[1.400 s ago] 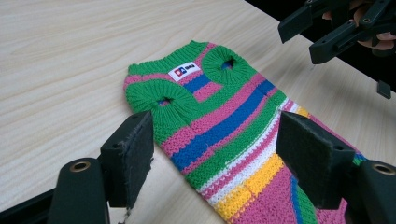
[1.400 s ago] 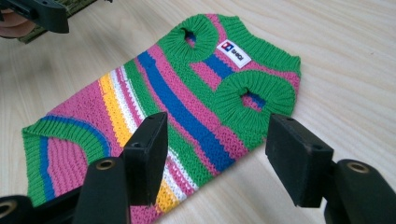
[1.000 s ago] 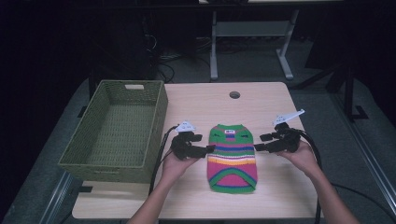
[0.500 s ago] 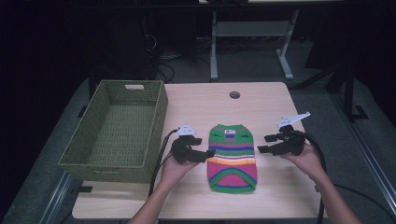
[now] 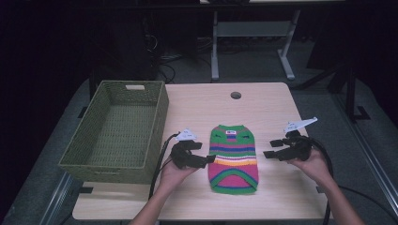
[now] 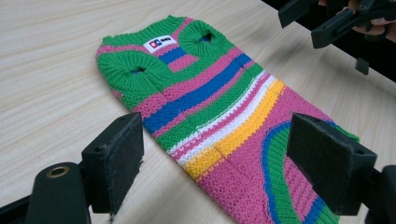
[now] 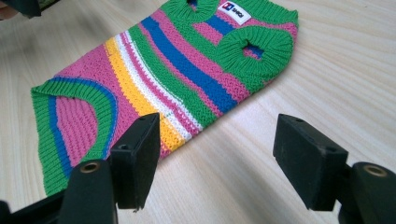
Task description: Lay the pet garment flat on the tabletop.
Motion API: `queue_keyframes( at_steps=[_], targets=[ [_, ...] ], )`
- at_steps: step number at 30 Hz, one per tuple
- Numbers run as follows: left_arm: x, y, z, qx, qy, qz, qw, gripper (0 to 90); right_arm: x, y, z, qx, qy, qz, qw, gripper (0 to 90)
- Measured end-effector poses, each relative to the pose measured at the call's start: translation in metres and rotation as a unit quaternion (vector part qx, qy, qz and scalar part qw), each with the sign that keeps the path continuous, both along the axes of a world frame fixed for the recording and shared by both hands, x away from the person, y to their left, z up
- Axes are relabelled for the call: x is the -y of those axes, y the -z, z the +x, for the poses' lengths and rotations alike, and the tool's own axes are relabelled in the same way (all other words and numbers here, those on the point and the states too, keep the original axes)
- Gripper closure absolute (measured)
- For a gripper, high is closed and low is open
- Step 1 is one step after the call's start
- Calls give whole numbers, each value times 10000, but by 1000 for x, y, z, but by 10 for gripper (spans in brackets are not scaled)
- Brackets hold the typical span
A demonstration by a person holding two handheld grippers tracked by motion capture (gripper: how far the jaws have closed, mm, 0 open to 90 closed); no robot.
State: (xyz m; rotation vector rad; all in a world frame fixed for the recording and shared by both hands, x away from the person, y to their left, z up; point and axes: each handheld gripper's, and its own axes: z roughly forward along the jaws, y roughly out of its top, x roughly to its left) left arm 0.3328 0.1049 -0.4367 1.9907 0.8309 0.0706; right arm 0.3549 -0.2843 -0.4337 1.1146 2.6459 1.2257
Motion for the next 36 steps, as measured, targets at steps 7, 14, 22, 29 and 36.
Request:
queue_keyframes(
  at_steps=[7,14,22,29,36],
  targets=[
    [1,-2,-5,19,70,48,10000,183,4,1,-5,38,23,-34,10000,300],
    [3,-6,-11,93,184,103,9997,183,6,3,-12,93,26,-68,9999,292],
    [-2,0,-17,101,179,119,9997,183,8,6,-22,153,18,-212,9997,285],
    [-4,4,-23,63,192,211,9996,183,13,8,-29,189,32,-135,9997,283],
    [-6,7,-28,29,185,205,9996,183,16,8,-35,184,83,-120,9997,279]
  ],
)
